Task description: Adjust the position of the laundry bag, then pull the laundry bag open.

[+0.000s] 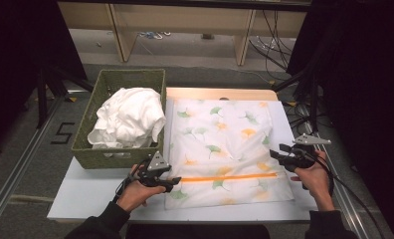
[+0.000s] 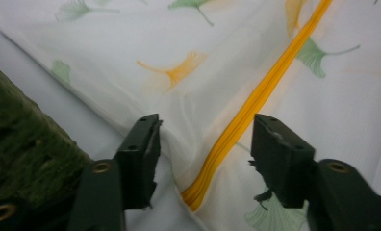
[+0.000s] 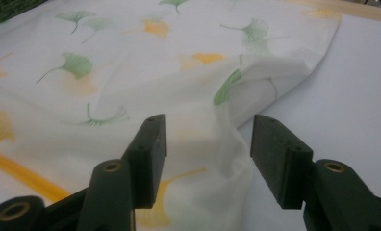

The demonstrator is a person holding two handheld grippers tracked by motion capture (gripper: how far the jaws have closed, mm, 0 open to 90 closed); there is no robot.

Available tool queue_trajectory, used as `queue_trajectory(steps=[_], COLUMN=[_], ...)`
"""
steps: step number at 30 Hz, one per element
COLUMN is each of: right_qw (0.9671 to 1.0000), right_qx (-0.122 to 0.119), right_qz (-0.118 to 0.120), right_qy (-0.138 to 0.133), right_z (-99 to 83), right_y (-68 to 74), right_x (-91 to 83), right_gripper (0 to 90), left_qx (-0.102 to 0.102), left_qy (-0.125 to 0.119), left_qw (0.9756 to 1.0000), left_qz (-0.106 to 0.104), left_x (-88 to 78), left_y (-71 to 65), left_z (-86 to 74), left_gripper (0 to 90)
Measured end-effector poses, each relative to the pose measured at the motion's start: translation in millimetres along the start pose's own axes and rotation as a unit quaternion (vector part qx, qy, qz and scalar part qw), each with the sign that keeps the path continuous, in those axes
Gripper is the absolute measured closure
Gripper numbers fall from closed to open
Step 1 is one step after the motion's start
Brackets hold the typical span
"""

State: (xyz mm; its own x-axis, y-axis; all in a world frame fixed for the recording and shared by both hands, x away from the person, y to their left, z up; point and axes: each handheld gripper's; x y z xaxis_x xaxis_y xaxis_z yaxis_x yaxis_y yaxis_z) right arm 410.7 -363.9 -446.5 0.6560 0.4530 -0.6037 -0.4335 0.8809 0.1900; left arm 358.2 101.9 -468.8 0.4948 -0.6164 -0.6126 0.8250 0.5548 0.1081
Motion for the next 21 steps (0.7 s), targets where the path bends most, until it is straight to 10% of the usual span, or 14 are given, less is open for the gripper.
queue_trajectory(steps=[9,21], right_qw=[0.9998,0.9992], right_qx=[0.009,0.026], right_qz=[-0.018,-0.016], right_qy=[0.000,0.025], right_z=[-21.3,-36.5], right_y=[3.6,-1.5], right_x=[-18.6,-29.1], right_gripper=[37.5,44.2], left_qx=[-0.001,0.009], left_qy=[-0.027,-0.041], left_qw=[0.9995,0.9988], left_qz=[-0.015,-0.025], left_x=[10.3,24.4], left_y=[-21.0,-36.8], left_z=[13.6,21.2], left_gripper=[21.4,19.2])
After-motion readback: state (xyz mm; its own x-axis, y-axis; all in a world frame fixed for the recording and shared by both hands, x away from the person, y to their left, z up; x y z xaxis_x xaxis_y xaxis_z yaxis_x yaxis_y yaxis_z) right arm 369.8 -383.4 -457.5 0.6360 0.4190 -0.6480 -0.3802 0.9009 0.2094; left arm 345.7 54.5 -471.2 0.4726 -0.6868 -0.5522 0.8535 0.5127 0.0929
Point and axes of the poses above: each handheld gripper's, and its own axes: x roughly forward along the jaws, z roughly out of its top, y roughly to its left, and after that the axes turned 11 degrees about x, right-handed
